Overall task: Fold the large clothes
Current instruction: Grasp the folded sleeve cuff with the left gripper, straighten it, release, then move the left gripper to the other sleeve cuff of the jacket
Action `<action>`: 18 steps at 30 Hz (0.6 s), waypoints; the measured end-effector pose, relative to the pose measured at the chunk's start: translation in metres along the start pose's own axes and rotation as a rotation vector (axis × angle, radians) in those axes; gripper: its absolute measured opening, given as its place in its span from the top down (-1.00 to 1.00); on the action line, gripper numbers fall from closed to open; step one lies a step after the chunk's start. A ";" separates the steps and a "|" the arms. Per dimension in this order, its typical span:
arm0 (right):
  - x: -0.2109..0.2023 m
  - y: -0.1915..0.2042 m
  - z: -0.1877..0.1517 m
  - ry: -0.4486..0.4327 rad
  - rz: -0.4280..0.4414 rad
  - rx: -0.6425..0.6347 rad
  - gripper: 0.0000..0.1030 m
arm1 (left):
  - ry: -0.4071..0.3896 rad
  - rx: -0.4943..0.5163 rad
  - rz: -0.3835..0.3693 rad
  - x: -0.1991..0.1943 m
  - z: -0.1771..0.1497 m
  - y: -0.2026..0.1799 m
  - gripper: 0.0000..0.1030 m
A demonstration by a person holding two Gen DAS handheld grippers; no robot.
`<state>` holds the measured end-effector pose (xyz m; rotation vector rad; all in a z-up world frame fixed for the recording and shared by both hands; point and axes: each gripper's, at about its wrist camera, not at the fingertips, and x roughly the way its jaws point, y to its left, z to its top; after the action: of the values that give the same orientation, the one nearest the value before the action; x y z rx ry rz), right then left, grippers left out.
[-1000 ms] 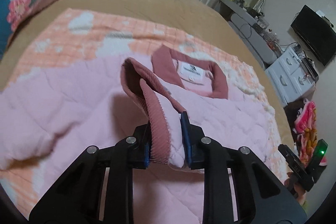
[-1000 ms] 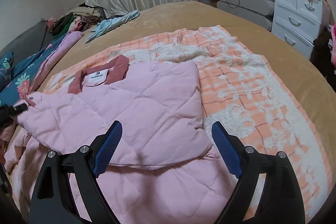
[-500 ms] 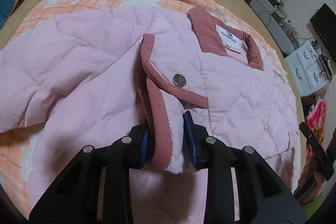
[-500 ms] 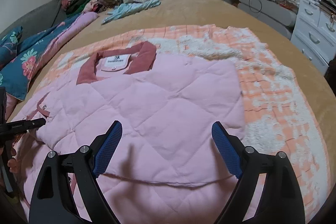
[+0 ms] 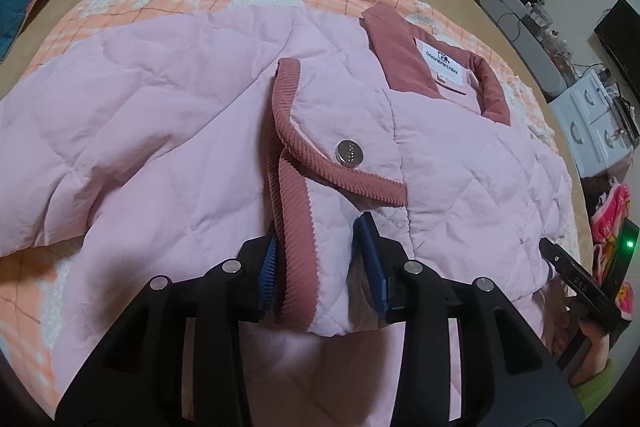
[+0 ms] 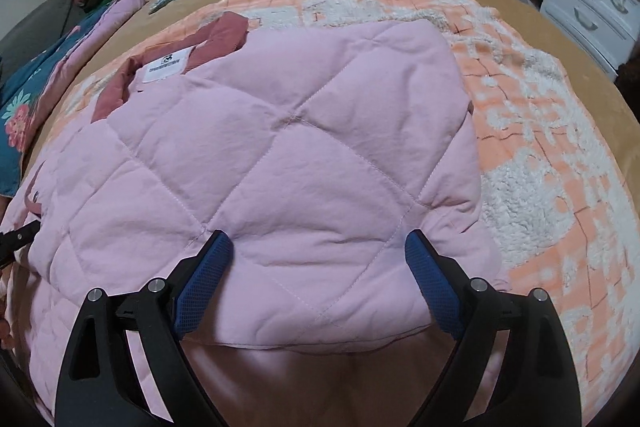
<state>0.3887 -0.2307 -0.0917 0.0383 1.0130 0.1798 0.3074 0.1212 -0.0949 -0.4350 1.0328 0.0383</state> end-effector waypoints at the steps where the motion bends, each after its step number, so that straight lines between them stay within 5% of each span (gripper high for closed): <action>1: -0.001 0.001 0.000 -0.003 -0.006 -0.003 -0.72 | -0.001 0.003 0.005 -0.001 0.000 -0.001 0.39; 11: -0.051 0.009 -0.013 -0.094 0.064 0.029 -0.83 | -0.026 0.022 0.072 -0.032 -0.008 -0.005 -0.44; 18: -0.080 0.016 -0.018 -0.130 0.106 0.044 -0.89 | -0.050 -0.004 0.111 -0.056 -0.015 -0.002 -0.82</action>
<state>0.3303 -0.2296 -0.0326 0.1418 0.8854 0.2487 0.2667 0.1238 -0.0536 -0.3783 1.0070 0.1492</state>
